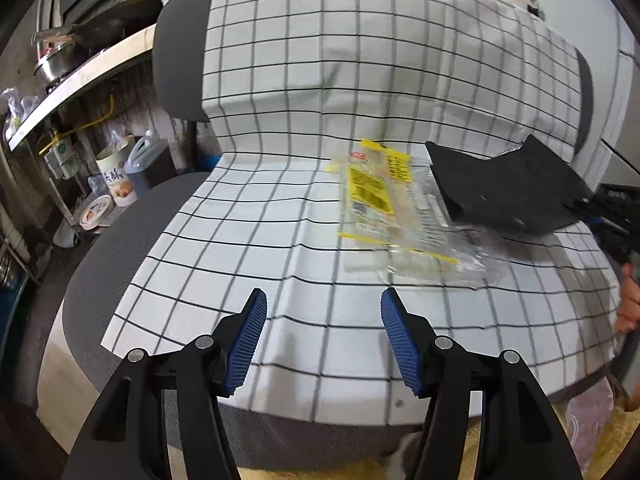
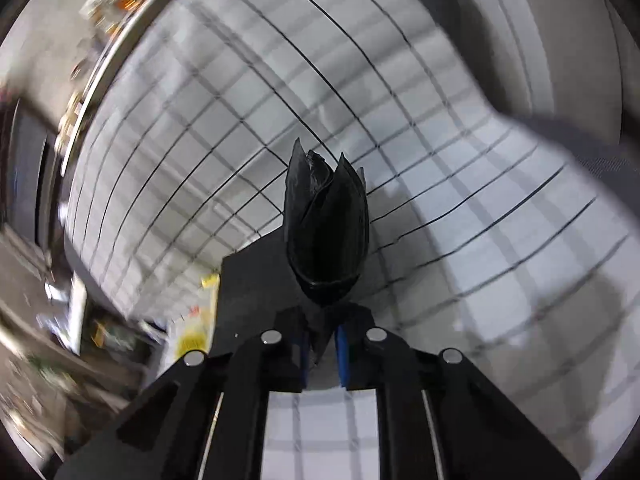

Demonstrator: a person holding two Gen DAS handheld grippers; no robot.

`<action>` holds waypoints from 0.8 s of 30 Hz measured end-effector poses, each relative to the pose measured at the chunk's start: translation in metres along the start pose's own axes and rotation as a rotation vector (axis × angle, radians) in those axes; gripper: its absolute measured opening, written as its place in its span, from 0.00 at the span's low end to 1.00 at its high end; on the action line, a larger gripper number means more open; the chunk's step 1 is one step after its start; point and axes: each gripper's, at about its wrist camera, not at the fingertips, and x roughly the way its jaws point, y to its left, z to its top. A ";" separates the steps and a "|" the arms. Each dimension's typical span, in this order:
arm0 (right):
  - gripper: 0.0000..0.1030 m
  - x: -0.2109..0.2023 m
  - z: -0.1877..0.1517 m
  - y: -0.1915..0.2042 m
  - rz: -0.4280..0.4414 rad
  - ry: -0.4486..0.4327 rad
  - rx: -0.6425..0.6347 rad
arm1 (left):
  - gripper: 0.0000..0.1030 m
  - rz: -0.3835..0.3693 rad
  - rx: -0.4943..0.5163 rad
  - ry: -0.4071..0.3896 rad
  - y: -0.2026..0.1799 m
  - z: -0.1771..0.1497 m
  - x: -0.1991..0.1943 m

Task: Collect trash
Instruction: 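Grasp the black cloth with the right tool and lift it, then grasp the yellow-labelled plastic package with the left tool while the right tool holds the cloth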

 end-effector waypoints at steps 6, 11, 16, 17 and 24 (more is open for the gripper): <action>0.10 -0.078 -0.021 -0.005 -0.194 -0.031 -0.274 | 0.59 -0.051 0.046 -0.026 -0.028 -0.011 -0.019; 0.10 -0.108 -0.043 -0.007 -0.370 -0.036 -0.505 | 0.59 -0.088 0.075 -0.034 -0.050 -0.020 -0.026; 0.10 -0.090 -0.071 0.008 -0.327 0.009 -0.667 | 0.59 -0.098 0.101 -0.023 -0.064 -0.025 -0.026; 0.11 -0.083 -0.075 0.014 -0.316 0.020 -0.687 | 0.59 -0.101 0.102 -0.023 -0.064 -0.026 -0.027; 0.33 -0.037 -0.102 0.045 -0.093 0.163 -0.759 | 0.59 -0.095 0.081 -0.011 -0.054 -0.029 -0.024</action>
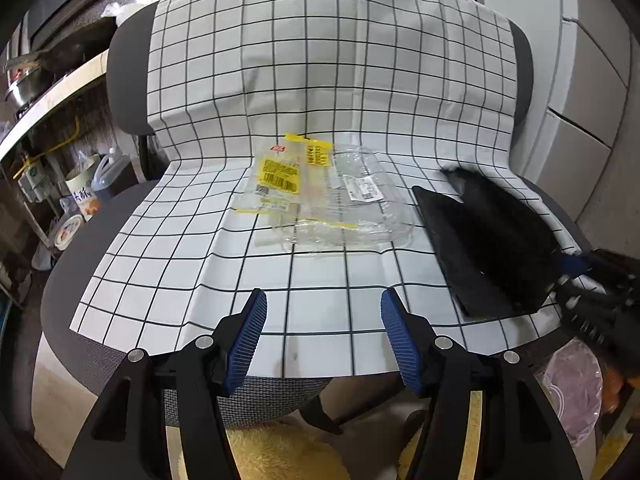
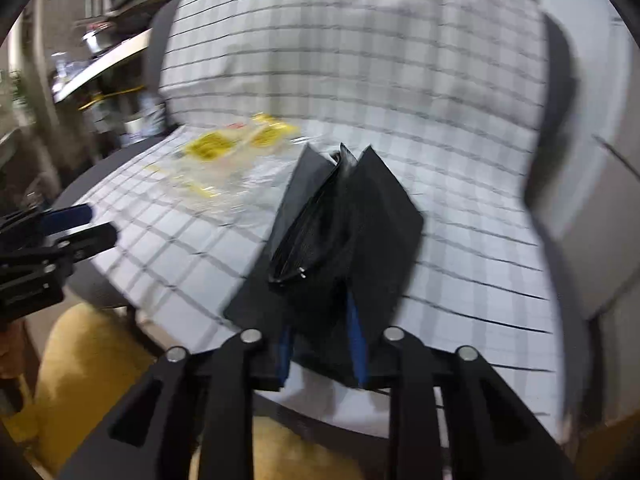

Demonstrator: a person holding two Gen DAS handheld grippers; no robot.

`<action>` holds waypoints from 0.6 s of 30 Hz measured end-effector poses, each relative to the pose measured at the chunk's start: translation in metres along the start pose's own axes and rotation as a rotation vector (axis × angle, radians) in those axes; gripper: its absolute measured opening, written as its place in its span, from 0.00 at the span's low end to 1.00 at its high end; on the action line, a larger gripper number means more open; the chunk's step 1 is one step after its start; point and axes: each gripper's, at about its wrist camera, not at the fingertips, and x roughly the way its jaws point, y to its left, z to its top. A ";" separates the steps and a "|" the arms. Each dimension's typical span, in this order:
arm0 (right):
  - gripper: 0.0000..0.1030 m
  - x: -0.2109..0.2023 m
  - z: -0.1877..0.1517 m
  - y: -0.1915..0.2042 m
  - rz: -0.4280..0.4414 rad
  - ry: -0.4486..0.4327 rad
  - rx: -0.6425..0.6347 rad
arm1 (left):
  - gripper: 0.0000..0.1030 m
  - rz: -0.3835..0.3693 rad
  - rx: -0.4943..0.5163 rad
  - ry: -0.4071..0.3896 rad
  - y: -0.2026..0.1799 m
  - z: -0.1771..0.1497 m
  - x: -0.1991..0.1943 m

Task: Collect trash
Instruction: 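Grasp the yellow-labelled plastic package with the left tool while the right tool holds the cloth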

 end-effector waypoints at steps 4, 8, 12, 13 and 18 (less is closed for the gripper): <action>0.65 0.024 0.003 0.022 0.065 0.052 -0.039 | 0.59 0.007 -0.022 0.006 0.011 -0.002 0.002; 0.71 0.030 -0.008 0.038 0.009 0.085 -0.113 | 0.59 0.006 -0.036 0.009 0.020 -0.005 0.005; 0.72 0.034 -0.017 0.048 -0.082 0.086 -0.193 | 0.59 -0.005 -0.052 0.018 0.023 -0.007 0.011; 0.71 0.033 -0.021 0.048 -0.086 0.071 -0.204 | 0.59 -0.009 -0.054 0.020 0.023 -0.008 0.012; 0.49 0.031 -0.020 0.035 -0.009 0.059 -0.129 | 0.59 -0.017 -0.049 0.021 0.022 -0.011 0.012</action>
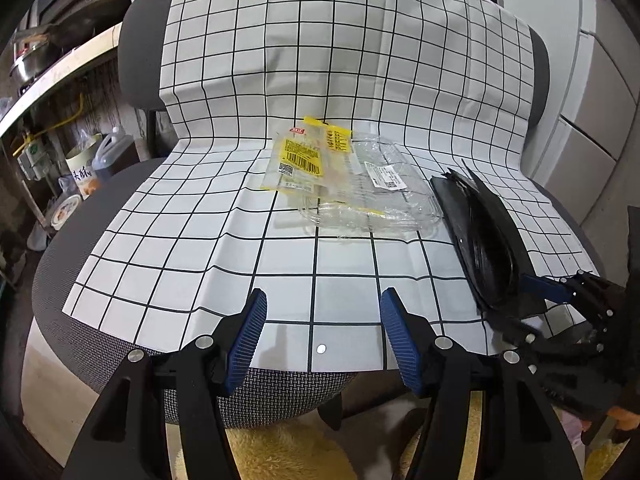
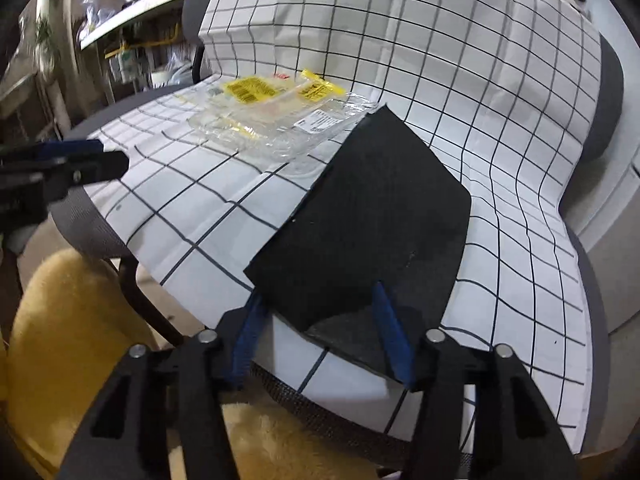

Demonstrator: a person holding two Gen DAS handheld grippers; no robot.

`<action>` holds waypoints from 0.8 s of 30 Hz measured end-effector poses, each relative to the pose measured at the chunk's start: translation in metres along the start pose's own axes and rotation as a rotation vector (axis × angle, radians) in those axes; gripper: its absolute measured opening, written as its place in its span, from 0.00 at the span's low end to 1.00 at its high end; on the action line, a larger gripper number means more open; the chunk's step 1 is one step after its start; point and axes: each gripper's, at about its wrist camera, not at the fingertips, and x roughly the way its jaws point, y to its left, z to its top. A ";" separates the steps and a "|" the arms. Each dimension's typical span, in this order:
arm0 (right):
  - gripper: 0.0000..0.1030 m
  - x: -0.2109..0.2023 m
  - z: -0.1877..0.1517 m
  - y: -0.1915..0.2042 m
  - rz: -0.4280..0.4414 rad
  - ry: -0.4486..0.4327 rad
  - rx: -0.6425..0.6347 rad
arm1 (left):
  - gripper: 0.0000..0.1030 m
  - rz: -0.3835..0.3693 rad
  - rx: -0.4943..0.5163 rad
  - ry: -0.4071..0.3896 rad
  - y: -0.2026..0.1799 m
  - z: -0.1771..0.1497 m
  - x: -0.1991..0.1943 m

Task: Collect trash
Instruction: 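Grasp the yellow-labelled plastic package with the left tool while the right tool holds the cloth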

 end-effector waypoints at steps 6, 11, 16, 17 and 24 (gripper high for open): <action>0.19 -0.014 -0.001 0.003 -0.021 -0.066 0.022 | 0.59 0.012 -0.008 0.002 0.006 0.000 0.000; 0.08 -0.063 0.011 -0.021 -0.034 -0.237 0.157 | 0.59 0.029 -0.028 -0.008 0.014 0.006 -0.001; 0.05 -0.101 0.022 -0.042 -0.086 -0.363 0.235 | 0.59 0.045 -0.042 -0.025 0.022 0.018 -0.001; 0.05 -0.106 0.024 -0.044 -0.109 -0.383 0.239 | 0.59 0.049 -0.046 -0.028 0.023 0.021 0.000; 0.05 -0.104 0.026 -0.064 -0.168 -0.420 0.323 | 0.58 0.050 -0.076 -0.029 0.032 0.046 0.017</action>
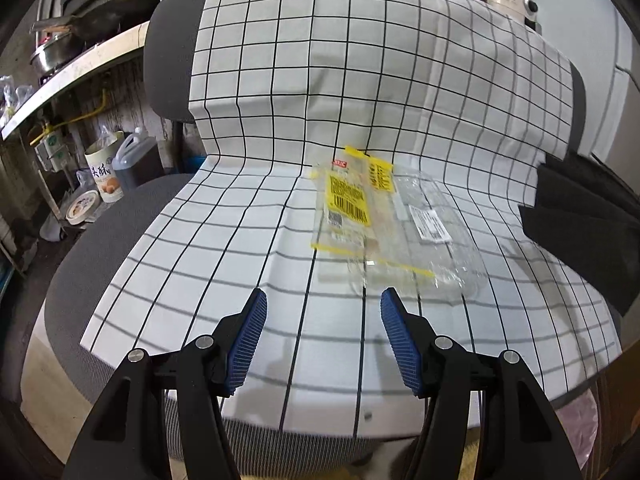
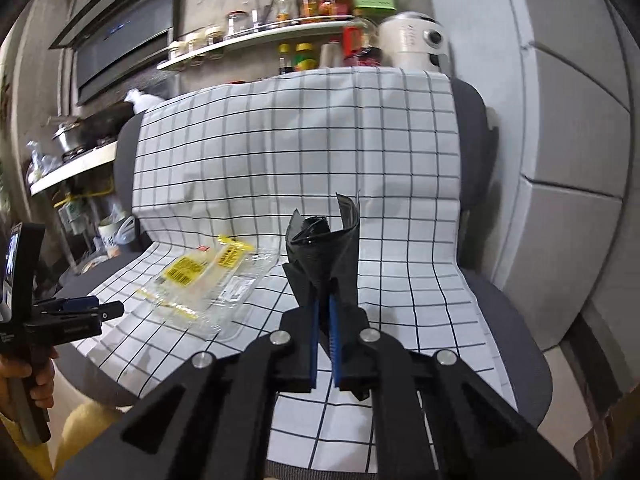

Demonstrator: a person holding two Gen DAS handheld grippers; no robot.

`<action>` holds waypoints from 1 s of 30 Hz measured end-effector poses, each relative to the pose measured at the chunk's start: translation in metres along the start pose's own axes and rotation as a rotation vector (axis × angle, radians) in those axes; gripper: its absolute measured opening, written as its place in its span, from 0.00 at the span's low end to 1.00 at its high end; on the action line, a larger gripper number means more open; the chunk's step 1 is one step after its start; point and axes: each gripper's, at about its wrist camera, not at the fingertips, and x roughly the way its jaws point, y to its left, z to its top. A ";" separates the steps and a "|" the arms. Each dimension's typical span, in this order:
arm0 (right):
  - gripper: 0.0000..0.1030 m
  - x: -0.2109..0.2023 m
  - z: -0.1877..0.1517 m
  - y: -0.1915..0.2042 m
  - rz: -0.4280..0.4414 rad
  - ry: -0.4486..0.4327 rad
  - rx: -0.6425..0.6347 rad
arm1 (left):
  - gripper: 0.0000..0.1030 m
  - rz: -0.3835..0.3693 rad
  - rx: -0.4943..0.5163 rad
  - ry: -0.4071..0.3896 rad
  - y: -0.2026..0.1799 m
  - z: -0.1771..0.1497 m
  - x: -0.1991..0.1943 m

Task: Collect trash
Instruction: 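Grasp the yellow-labelled plastic package with the left tool while the right tool holds the cloth, then carry both items to the bin and open the right tool to drop the cloth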

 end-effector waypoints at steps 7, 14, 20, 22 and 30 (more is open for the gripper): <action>0.05 0.013 -0.011 -0.011 -0.008 0.032 0.051 | 0.48 -0.020 -0.001 0.033 -0.002 0.020 0.035; 0.05 0.023 -0.013 -0.020 -0.019 0.056 0.057 | 0.48 -0.103 -0.091 0.095 0.006 0.040 0.077; 0.05 0.025 -0.013 -0.019 -0.016 0.062 0.047 | 0.27 -0.131 -0.124 0.112 0.007 0.051 0.096; 0.05 0.025 -0.013 -0.018 -0.016 0.060 0.044 | 0.14 -0.147 -0.124 0.074 0.005 0.054 0.088; 0.05 0.017 -0.008 -0.018 -0.010 0.031 0.072 | 0.01 -0.235 -0.059 -0.160 -0.016 0.060 0.008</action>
